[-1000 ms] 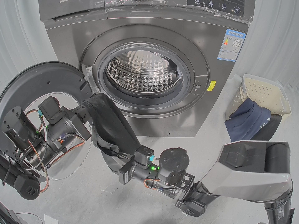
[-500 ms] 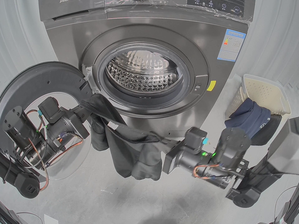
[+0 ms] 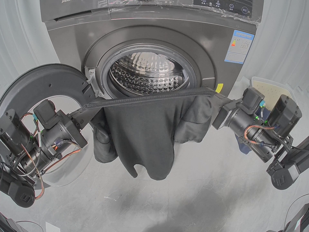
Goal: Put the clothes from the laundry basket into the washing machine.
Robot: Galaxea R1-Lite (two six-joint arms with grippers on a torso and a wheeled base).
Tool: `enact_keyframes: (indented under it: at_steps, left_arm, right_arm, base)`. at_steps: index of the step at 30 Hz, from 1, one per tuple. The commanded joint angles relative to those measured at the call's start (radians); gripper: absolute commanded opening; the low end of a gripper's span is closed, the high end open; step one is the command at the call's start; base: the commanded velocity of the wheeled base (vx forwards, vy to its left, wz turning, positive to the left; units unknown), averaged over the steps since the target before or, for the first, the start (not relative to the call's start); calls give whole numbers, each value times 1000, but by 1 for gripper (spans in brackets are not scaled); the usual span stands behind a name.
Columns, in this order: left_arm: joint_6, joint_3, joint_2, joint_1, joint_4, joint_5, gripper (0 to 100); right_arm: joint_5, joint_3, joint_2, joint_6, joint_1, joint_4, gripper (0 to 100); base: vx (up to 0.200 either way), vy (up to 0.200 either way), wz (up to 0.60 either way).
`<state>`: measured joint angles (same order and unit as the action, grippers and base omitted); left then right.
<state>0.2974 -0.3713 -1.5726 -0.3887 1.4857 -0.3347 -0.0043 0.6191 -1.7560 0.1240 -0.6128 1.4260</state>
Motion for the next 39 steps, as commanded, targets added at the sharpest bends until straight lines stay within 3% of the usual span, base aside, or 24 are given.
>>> enact_keyframes:
  at_steps: [1, 6, 9, 19, 26, 39]
  left_arm:
    - [-3, -11, 39, -2, 1, -3, 0]
    - [-27, -28, 40, -7, 8, 6, 0]
    - [-27, -29, 43, -22, 8, 9, 0]
    - [-27, -133, 75, -36, -5, 52, 0]
    - [-31, -173, 60, -35, -44, 40, 0]
    - [-29, -202, 39, -24, -41, 22, 0]
  right_arm:
    - [-3, 17, 70, -6, 28, -10, 0]
    - [-14, 63, 89, -6, 15, -9, 0]
    - [-45, 85, 105, -6, 11, -12, 0]
    - [-37, 65, 153, -9, 16, -32, 0]
    - [-17, 39, 191, -15, 22, -32, 0]
    - [-20, 40, 193, -15, 19, -32, 0]
  base:
    - [0, 0, 0]
    - [0, 0, 0]
    - [0, 0, 0]
    - [0, 0, 0]
    - [0, 0, 0]
    - [0, 0, 0]
